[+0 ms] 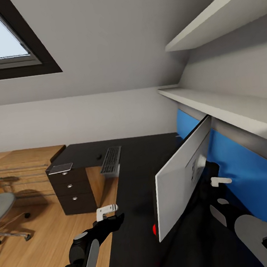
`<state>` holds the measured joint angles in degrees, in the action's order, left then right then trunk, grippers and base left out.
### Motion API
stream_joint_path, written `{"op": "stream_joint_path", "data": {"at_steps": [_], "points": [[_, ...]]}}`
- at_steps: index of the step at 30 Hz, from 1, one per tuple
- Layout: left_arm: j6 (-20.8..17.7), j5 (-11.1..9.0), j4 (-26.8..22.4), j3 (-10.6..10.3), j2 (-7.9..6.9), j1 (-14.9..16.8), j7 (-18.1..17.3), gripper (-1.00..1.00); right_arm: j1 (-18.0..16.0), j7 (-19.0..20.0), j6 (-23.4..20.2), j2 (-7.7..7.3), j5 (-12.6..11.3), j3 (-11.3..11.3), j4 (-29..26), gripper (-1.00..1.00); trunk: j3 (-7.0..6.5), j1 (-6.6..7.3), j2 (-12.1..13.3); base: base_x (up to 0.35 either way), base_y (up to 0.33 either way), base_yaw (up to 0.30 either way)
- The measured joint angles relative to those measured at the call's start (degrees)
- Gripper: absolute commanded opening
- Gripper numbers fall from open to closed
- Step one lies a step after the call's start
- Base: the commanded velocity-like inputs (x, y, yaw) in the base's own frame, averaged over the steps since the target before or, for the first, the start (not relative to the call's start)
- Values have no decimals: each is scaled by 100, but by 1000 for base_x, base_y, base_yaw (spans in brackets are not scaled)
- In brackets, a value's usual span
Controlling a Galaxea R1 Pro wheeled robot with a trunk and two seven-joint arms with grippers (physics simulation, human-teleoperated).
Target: In the bedroom, organize the workspace by keeping the computer under the desk, ensuring the monitor is on the desk, placing the keyboard on the desk next to the monitor, placing the mouse on the desk next to the keyboard, moving the folder from the swivel chair onto the desk next to the mouse, stacking the notebook on top of the folder with the pen on top of the notebook, and positioning the swivel chair next to the desk.
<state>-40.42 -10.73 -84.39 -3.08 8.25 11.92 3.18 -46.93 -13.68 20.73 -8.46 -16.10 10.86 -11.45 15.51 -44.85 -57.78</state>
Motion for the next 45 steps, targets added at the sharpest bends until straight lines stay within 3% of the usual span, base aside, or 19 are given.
{"op": "stream_joint_path", "data": {"at_steps": [43, 44, 45], "points": [[0, 6, 71, -7, 1, 0, 0, 100, 1, -87, -2, 0, -5, -7, -1, -100, 0, -3, 1, 40, 7, 0], [0, 4, 70, -7, 1, 0, 0, 100, -1, -87, -1, 0, -19, 5, 2, 100, 0, -3, 1, 0, 0, 0], [-1, 3, 69, -6, 0, 0, 0, 100, 2, -104, 28, -3, -79, -10, 10, 100, 1, -3, 2, 0, 0, 0]]}}
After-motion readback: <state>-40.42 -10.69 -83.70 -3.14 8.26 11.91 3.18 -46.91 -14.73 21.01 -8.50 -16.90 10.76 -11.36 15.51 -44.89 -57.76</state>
